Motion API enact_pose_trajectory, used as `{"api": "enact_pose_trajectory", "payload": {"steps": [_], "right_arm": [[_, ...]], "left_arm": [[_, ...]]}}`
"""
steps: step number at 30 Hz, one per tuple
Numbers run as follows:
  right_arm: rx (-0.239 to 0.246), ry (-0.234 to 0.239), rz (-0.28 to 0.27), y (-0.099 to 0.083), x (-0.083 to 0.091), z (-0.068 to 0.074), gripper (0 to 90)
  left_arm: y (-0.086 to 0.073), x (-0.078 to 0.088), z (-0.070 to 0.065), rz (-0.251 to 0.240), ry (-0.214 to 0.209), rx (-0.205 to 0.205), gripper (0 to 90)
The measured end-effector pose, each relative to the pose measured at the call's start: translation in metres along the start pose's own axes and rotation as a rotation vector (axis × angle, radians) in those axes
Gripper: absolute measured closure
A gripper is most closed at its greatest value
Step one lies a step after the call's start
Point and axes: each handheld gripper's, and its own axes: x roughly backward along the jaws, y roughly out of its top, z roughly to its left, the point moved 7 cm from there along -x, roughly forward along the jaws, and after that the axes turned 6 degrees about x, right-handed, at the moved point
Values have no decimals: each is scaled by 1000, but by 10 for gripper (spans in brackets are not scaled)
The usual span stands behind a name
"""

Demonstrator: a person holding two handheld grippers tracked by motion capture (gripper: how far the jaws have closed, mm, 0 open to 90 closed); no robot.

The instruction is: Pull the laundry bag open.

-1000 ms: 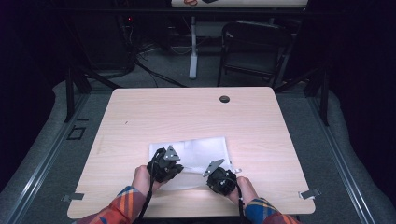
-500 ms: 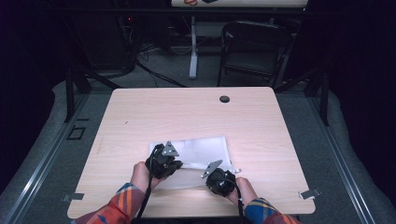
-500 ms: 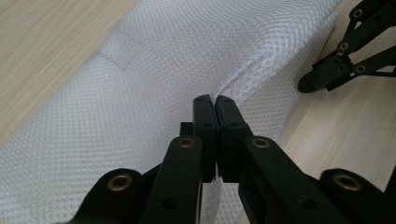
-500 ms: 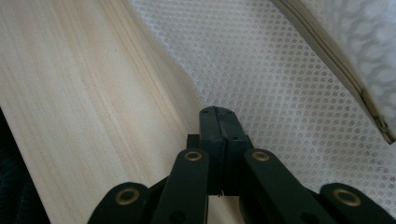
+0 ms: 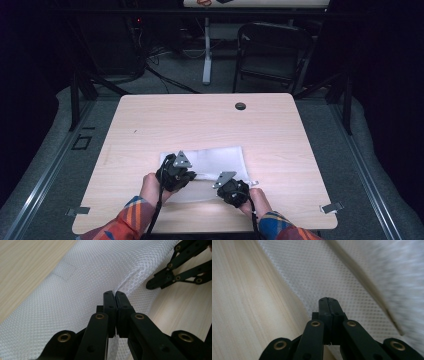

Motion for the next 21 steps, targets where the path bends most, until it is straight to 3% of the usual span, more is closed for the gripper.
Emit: {"api": "enact_pose_trajectory", "payload": {"steps": [3,12,21], "right_arm": [[-2,16,7,0,-3,2,900],[-79,63,-4,-3,-3,-1,900],[-86,77,10,-3,-2,0,900]], "left_arm": [[1,1,1,4,-17,4,882],[11,7,6,-13,-8,12,882],[29,15,16,-44,24,8,883]]}}
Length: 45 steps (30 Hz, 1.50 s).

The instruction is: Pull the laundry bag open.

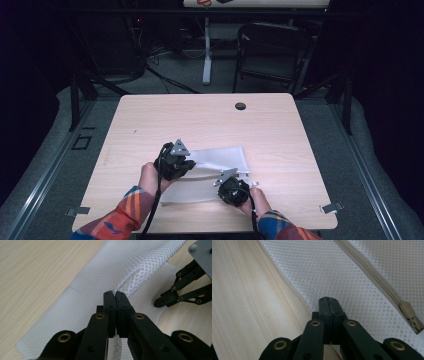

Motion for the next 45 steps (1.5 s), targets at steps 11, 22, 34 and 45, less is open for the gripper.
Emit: {"api": "enact_pose_trajectory", "payload": {"steps": [11,22,34,45], "right_arm": [[-9,18,10,-1,1,2,900],[-22,27,10,-1,1,2,900],[-18,23,20,-1,2,1,900],[-23,21,16,-1,2,1,900]], "left_arm": [[21,9,15,-10,44,-9,884],[44,13,34,-23,106,-18,883],[70,6,62,-41,171,7,883],[88,-2,85,-40,217,37,884]]}}
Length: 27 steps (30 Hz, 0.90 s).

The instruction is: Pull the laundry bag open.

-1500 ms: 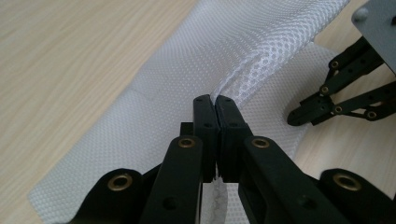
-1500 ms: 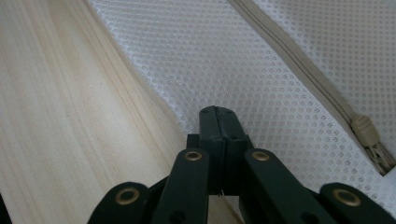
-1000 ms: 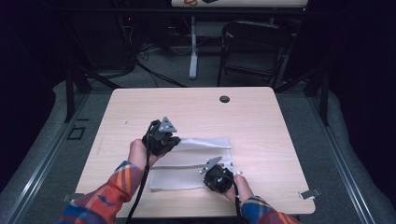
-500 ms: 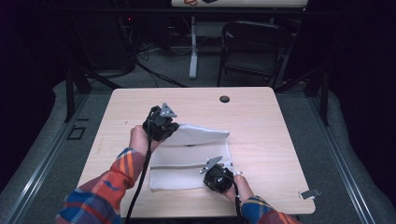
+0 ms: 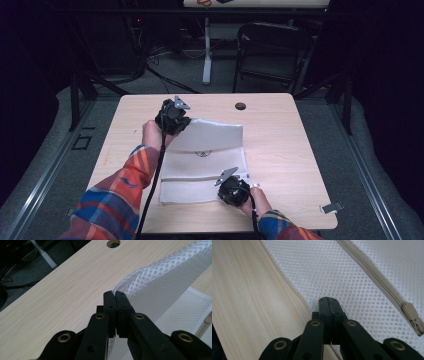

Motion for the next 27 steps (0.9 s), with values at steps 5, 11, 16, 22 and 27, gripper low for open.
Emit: {"api": "enact_pose_trajectory", "payload": {"steps": [5,11,16,22,27], "right_arm": [[-2,-1,1,0,0,0,900],[-5,5,-3,0,0,0,900],[-3,7,0,0,0,0,900],[-7,11,0,0,0,0,900],[2,15,12,-1,1,-1,900]], "left_arm": [[6,-6,7,0,21,7,884],[14,-12,17,-3,51,24,883],[22,-17,24,0,77,42,883],[35,-23,29,0,107,57,881],[43,-28,31,12,129,54,875]]}}
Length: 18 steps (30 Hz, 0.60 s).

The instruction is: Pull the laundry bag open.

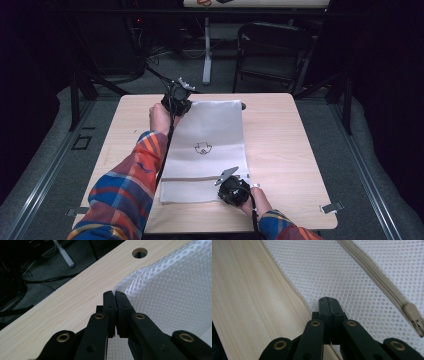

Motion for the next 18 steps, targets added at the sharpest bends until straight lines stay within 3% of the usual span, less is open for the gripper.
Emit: {"api": "enact_pose_trajectory", "payload": {"steps": [6,11,18], "right_arm": [[1,0,-4,0,0,0,900],[-8,1,-12,0,-1,0,900],[-14,5,-16,0,-1,0,900]], "left_arm": [[4,-6,7,20,20,17,856],[9,-4,12,11,22,33,767],[-3,-3,8,12,-23,70,478]]}}
